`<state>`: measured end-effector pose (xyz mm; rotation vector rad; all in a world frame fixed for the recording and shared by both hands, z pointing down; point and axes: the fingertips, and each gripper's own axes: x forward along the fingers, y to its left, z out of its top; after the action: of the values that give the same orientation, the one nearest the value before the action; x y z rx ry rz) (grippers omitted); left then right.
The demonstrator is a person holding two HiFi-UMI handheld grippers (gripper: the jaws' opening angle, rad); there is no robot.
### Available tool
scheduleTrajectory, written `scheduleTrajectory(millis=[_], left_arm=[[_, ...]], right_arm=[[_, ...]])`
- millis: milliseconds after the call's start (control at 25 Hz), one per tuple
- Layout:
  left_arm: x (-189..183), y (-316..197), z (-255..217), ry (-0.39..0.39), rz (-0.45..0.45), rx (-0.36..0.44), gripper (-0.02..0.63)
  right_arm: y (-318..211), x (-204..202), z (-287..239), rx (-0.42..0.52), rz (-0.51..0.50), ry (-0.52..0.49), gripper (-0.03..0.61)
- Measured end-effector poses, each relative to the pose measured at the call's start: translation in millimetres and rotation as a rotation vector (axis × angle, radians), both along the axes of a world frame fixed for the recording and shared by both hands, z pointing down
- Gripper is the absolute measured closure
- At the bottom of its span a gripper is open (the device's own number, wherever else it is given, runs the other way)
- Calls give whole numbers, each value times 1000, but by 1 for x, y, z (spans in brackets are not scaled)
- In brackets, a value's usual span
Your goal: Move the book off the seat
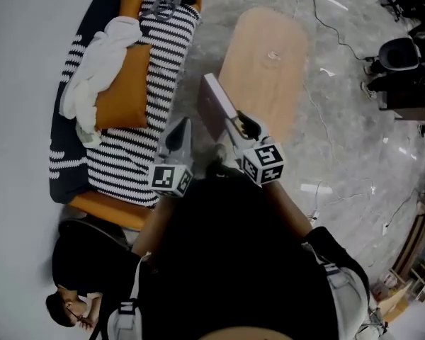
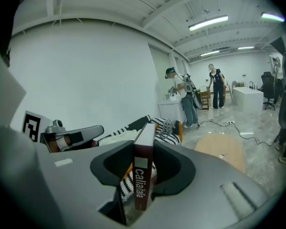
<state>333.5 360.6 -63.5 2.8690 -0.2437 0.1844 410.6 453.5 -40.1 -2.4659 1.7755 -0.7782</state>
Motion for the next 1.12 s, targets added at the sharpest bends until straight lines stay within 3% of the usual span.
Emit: scheduleTrajectory(millis=[360,680,1120], left_arm=[[51,54,-6,-47,141,28,609],[78,84,10,-64,257,29,609],[139,91,13,-52,421,9,609]], right_arm=[[62,53,10,-5,131,-13,439],[106,77,28,-11,271,-20,439],[118,107,36,-55,414,-31,439]])
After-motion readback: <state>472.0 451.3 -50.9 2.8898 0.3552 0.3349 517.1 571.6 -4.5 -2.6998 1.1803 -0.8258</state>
